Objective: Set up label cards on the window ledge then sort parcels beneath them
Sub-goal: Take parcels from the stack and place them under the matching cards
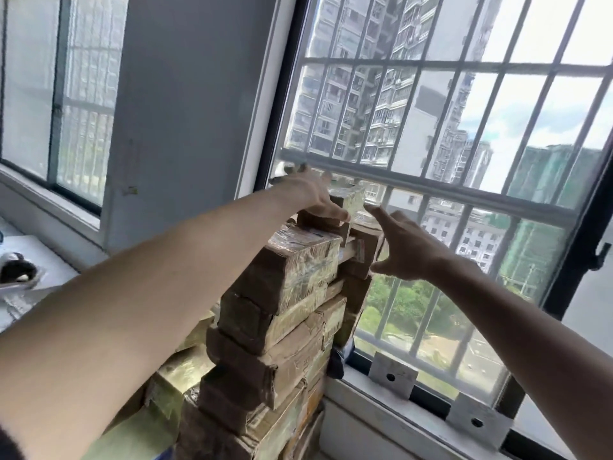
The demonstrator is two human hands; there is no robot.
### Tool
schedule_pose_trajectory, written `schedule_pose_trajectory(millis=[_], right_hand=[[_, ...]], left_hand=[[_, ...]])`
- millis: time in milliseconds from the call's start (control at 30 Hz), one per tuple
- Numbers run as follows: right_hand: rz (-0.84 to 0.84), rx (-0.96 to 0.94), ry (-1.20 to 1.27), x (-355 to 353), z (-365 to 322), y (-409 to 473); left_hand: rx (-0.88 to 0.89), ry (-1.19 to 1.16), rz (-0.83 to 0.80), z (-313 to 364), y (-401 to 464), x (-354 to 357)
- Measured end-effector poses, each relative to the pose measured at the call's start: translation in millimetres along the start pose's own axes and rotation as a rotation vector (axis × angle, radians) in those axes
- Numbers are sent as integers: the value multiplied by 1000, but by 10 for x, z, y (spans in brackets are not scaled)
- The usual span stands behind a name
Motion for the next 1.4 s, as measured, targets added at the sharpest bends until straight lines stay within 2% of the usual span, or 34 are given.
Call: schedule_pose_trajectory(millis=[433, 633, 833, 967, 1067, 1167, 1267, 1333, 1400], right_hand=[[-91, 94, -129, 300, -33, 37], [-108, 150, -160, 285, 38, -26], [-135, 170, -184, 326, 35, -68], [-131, 198, -182, 320, 88, -146], [8, 235, -135, 203, 197, -213], [230, 231, -112, -19, 371, -263], [309, 244, -143, -199, 519, -280], [312, 262, -240, -289, 560, -298], [320, 229, -264, -350, 541, -324]], left_hand=[[-22, -139, -89, 9, 580, 350], [14, -165, -21, 69, 431, 265], [-50, -241, -62, 105, 584, 381], [3, -309, 0, 173, 406, 233], [144, -336, 77, 161, 380, 80], [540, -249, 179, 177, 337, -26], [934, -280, 379, 166, 137, -69], [1051, -319, 451, 134, 38, -72], [1092, -323, 464, 117, -27, -68]])
Point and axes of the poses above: each hand's wrist, its own y-axis towards the middle knuckle, its own x-axis out of the palm, z = x × y, the point moved 5 cm from there along y, towards the middle knuckle, and after that the axes turned 11 degrees about -x, right-handed, at the moved point
